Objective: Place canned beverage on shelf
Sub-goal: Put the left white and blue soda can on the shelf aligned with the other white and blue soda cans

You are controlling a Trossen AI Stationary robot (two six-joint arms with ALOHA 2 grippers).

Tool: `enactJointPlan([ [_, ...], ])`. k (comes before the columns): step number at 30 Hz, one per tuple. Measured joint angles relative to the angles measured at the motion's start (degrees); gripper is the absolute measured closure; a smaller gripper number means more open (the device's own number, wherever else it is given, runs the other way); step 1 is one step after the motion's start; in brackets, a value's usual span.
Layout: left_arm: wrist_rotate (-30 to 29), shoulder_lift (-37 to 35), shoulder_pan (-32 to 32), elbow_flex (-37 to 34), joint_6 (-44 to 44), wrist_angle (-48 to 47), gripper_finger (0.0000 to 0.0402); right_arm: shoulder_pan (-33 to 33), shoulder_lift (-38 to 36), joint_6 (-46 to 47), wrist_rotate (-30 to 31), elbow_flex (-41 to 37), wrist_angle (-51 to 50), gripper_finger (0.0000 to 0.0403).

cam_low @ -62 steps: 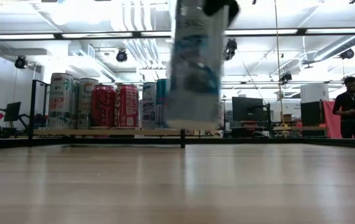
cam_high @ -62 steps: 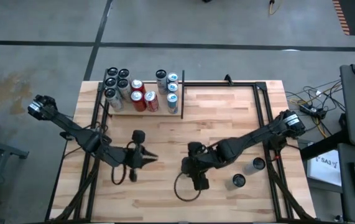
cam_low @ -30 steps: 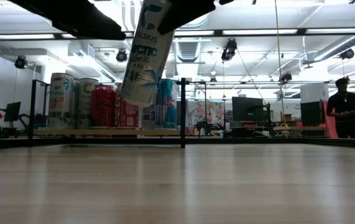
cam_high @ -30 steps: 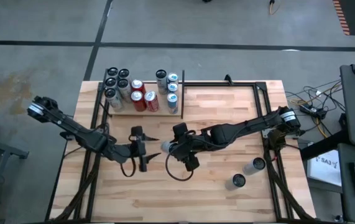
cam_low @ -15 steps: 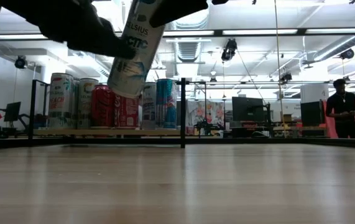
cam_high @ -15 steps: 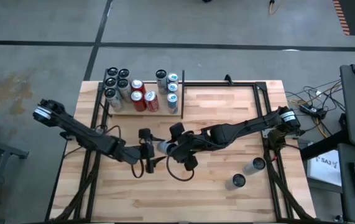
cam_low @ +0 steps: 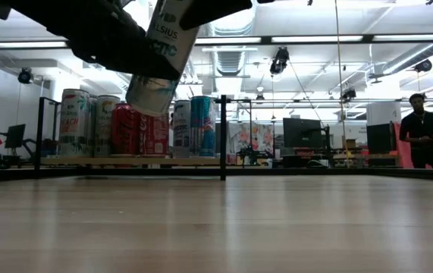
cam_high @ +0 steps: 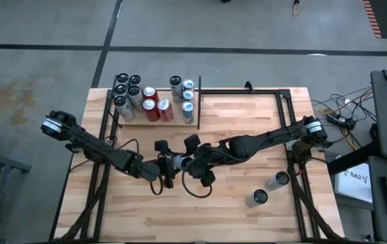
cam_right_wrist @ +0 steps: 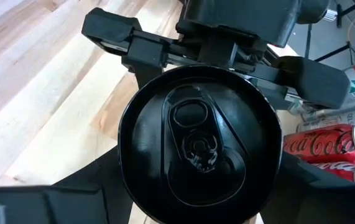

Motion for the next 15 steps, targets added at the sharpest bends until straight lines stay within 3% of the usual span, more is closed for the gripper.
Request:
enactJointPlan([
  [4,-1.41,-0.39,-0.08,0.0,0.24,0.13,0.0174,0.01,0.0,0.34,0.2,0.01,0.4,0.0132],
  [9,-9.09,-0.72,-0.18,-0.12,0.29,1.22,0.0174,-0.06,-0.11,4.17,3.17,0.49,1.46,0.007],
  [15,-17.32,-1.34,-0.22,-1.25,0.63,2.12,0.0174,0.09,-0.13,9.65,10.92,3.4,0.93,0.0062],
])
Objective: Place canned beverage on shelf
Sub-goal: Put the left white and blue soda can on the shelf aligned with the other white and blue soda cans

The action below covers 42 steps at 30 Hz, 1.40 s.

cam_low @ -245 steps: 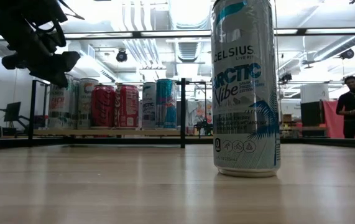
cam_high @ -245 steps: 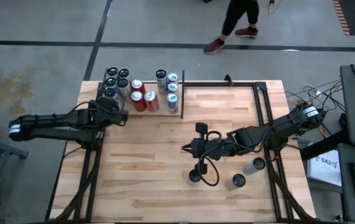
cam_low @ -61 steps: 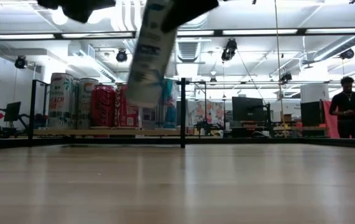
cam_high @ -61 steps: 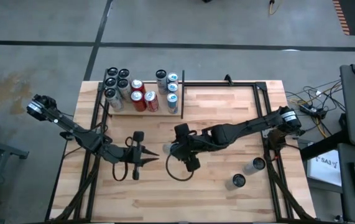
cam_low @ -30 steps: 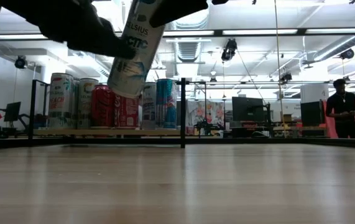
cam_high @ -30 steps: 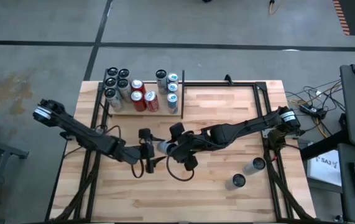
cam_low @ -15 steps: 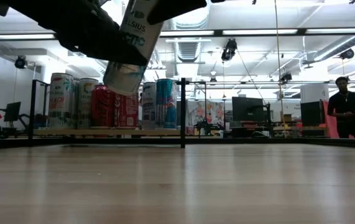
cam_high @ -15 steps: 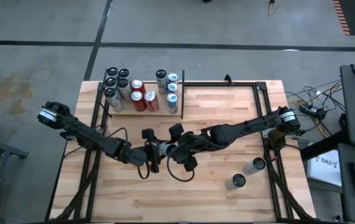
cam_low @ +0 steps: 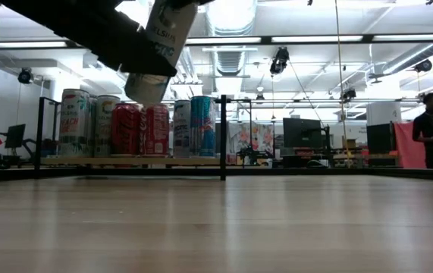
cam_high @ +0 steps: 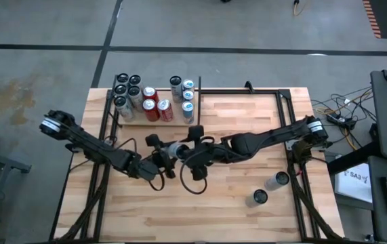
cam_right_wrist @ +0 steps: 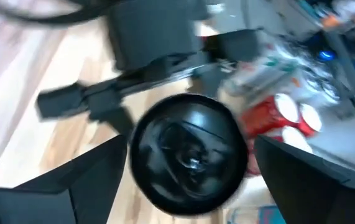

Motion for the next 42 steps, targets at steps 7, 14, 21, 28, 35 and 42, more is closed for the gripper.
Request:
enactJointPlan([
  [7,-2.83,-3.68,0.04,-0.62,0.98,0.07,0.0174,-0.37,-0.07,7.27,4.9,2.62,0.1,0.0074],
  [14,-2.68,-6.24,0.02,-0.63,2.47,0.17,0.0174,-1.03,0.62,9.84,4.93,1.82,5.69,0.0074],
  [21,-2.1,-6.33,0.0,-0.63,2.63,0.02,0.0174,-1.51,2.62,7.55,4.93,1.71,9.78,0.0085],
  [28,-2.35,-6.6,0.02,-0.63,2.81,-0.13,0.0173,-2.25,2.53,9.39,4.04,1.71,9.59,0.0159],
  [35,-2.49,-7.78,-0.04,-0.63,6.88,-0.11,0.0029,-3.0,2.45,11.82,4.7,6.78,2.35,0.0159],
  [42,-2.26,-14.52,0.07,-0.75,17.44,-5.89,0.0026,-5.5,2.65,15.52,4.6,16.93,-10.08,0.0159],
])
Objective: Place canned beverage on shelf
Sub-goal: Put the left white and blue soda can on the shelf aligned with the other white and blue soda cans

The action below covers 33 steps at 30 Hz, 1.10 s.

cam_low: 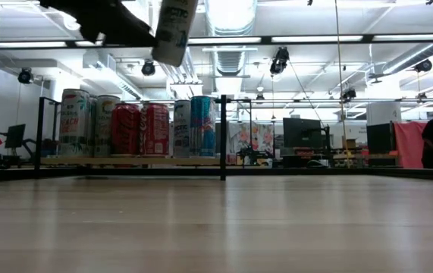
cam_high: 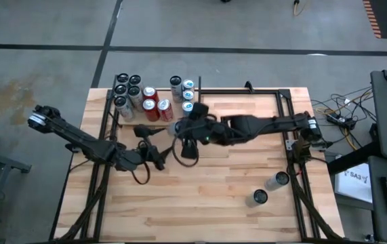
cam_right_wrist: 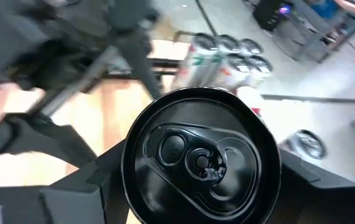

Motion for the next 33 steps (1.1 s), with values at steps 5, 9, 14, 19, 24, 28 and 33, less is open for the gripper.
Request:
enactJointPlan([
  [5,2.77,-10.64,0.27,-2.51,3.12,-1.71,0.0032,-1.07,0.36,0.67,0.26,3.47,-1.99,0.0159],
  [9,10.45,-19.86,0.22,-4.77,2.68,-1.67,0.0032,-2.33,0.43,1.24,-4.38,4.51,-1.09,0.0159],
  [14,14.0,-28.36,0.22,-7.53,0.44,-1.64,0.0032,-5.34,0.47,2.25,-8.64,4.56,0.62,0.0159],
  [19,13.91,-32.6,0.24,-8.24,0.63,-1.08,0.0031,-8.05,0.47,2.06,-9.15,4.55,2.14,0.0159],
  [24,12.43,-34.29,0.24,-7.59,1.04,-1.2,0.0031,-11.03,0.83,1.49,-9.28,4.52,3.0,0.0159],
  [28,11.89,-34.45,0.26,-7.59,2.02,-1.26,0.0031,-13.23,2.35,1.45,-11.5,4.94,3.25,0.0159],
  [33,11.87,-34.3,0.25,-7.59,2.06,-1.42,0.0031,-14.92,5.18,0.57,-12.15,6.71,3.03,0.0159],
])
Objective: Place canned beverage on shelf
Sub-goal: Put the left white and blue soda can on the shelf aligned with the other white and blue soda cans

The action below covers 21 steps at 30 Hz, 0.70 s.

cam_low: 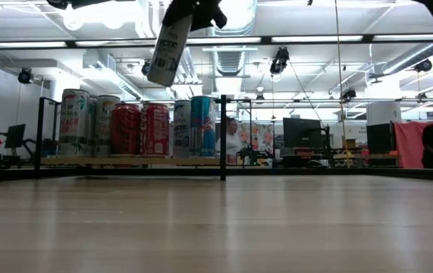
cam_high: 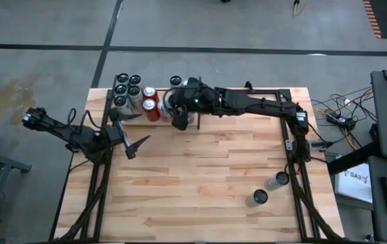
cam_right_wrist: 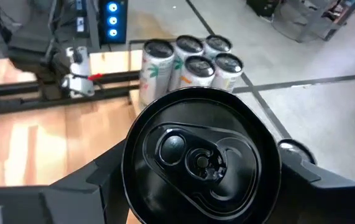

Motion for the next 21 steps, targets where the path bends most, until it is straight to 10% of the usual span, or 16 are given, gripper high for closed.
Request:
enactJointPlan([
  [21,-6.07,0.47,0.01,0.0,0.31,-2.65,0.0031,-6.31,5.4,-1.49,3.5,5.79,-4.63,0.0159],
])
